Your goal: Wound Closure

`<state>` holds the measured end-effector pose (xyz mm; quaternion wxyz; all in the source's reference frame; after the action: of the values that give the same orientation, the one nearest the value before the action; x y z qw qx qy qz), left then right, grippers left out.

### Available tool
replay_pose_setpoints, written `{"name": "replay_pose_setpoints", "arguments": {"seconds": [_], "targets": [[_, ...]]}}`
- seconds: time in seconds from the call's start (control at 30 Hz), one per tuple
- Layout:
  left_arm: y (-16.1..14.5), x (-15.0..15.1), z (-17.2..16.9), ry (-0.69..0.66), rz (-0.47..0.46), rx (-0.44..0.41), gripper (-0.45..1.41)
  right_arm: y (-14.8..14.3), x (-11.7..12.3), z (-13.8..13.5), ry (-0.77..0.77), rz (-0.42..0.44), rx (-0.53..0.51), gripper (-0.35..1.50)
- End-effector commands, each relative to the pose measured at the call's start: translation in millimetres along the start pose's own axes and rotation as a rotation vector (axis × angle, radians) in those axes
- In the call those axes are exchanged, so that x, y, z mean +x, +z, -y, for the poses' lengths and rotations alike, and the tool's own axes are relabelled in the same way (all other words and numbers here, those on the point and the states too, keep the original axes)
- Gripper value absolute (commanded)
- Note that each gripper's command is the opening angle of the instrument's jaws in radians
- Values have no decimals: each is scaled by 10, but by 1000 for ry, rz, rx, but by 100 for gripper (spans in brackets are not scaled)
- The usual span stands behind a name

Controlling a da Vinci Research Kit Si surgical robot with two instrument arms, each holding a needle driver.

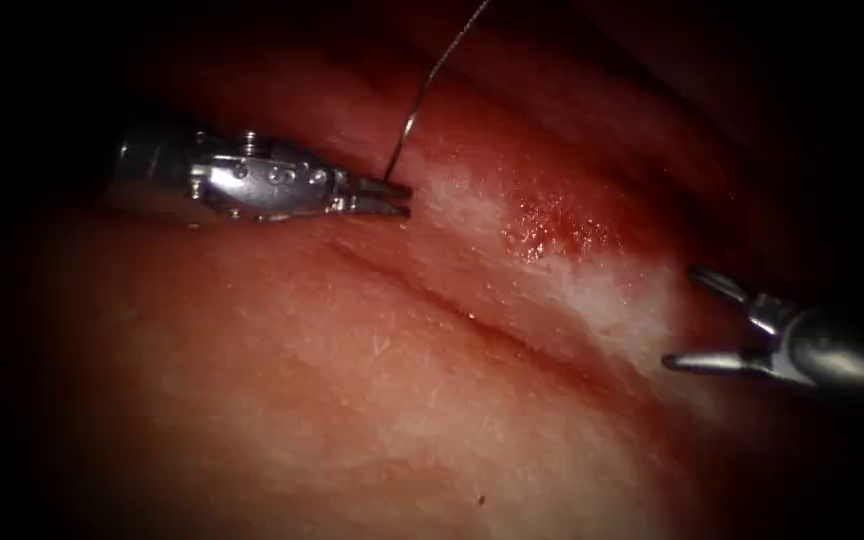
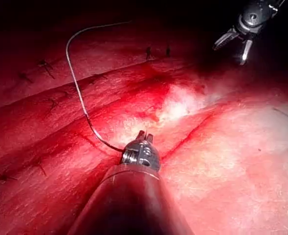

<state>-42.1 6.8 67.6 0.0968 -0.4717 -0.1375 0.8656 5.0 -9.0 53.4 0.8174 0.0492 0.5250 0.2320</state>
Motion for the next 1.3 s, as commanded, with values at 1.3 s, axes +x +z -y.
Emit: {"name": "replay_pose_setpoints", "arguments": {"seconds": [1.3], "targets": [[-32,61,-158,582,-236,260,-45,93,54,-2,825,-77,81,68]]}}
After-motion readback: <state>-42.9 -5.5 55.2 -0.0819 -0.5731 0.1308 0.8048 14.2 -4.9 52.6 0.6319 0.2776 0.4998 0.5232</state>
